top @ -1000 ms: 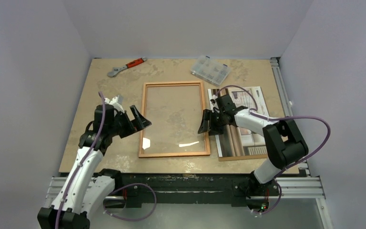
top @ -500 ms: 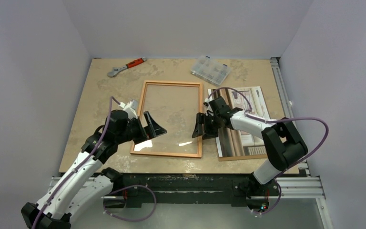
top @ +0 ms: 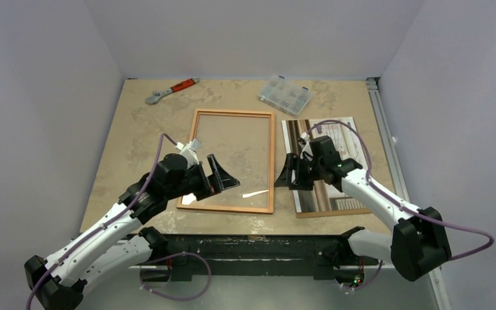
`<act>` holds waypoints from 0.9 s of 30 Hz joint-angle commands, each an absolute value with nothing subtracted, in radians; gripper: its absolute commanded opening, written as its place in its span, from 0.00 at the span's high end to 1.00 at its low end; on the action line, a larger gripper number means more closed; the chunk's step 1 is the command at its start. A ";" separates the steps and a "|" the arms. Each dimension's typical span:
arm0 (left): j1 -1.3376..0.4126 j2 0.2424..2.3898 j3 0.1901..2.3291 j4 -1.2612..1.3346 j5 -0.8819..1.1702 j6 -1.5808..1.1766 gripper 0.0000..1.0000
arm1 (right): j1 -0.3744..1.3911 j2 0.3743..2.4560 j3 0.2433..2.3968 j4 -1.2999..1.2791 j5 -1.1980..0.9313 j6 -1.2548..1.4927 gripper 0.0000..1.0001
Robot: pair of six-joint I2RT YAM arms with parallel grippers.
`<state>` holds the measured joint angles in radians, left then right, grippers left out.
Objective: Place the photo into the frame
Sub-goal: Place the photo frame item in the photo frame.
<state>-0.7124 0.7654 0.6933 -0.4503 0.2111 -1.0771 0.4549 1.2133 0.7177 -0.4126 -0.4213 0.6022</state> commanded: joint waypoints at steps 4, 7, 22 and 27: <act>-0.727 0.683 0.769 -0.550 0.168 -1.096 0.00 | 0.376 1.093 0.764 -0.525 -0.516 0.573 0.36; -0.727 0.671 0.821 -0.558 0.175 -1.091 0.00 | 0.375 1.047 0.775 -0.531 -0.545 0.595 0.36; -0.746 0.692 0.830 -0.537 0.226 -1.094 0.00 | 0.375 0.895 0.786 -0.678 -0.485 0.593 0.36; -0.749 0.740 0.858 -0.539 0.224 -1.075 0.00 | 0.375 0.886 0.784 -0.692 -0.467 0.594 0.36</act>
